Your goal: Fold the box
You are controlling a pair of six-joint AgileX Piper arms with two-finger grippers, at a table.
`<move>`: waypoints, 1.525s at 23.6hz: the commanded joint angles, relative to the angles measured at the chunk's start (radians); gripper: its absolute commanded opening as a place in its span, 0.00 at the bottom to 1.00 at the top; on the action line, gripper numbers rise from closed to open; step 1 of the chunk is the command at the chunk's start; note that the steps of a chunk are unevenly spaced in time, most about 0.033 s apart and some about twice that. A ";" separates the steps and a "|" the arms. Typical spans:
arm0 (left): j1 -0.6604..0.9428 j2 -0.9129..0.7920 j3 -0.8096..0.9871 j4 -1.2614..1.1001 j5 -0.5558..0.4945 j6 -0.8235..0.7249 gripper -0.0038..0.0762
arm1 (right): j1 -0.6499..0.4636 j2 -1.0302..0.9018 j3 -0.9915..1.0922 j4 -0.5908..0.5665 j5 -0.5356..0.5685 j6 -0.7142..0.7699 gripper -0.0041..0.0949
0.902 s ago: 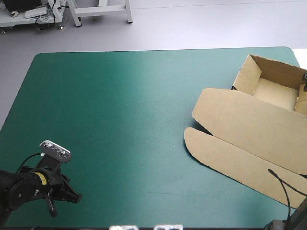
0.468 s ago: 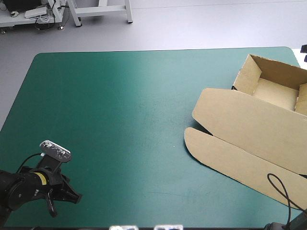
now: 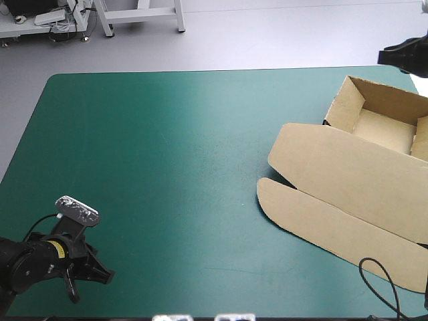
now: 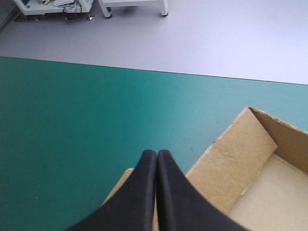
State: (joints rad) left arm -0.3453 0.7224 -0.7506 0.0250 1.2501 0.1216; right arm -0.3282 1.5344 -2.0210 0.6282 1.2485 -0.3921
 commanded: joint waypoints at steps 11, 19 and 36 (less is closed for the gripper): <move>0.000 -0.001 -0.024 -0.093 -0.094 -0.003 0.04 | 0.400 -0.297 0.307 -0.250 0.002 0.008 0.03; 0.000 -0.001 -0.024 -0.093 -0.114 -0.003 0.04 | 0.405 -0.611 0.830 -0.254 -0.023 0.000 0.03; 0.000 -0.001 0.133 -0.233 -0.273 0.017 0.04 | 0.405 -1.099 1.421 -0.262 -0.288 -0.098 0.03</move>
State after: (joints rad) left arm -0.3453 0.7224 -0.6314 -0.1580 1.0548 0.1269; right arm 0.0720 0.4482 -0.5855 0.3466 1.0210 -0.4783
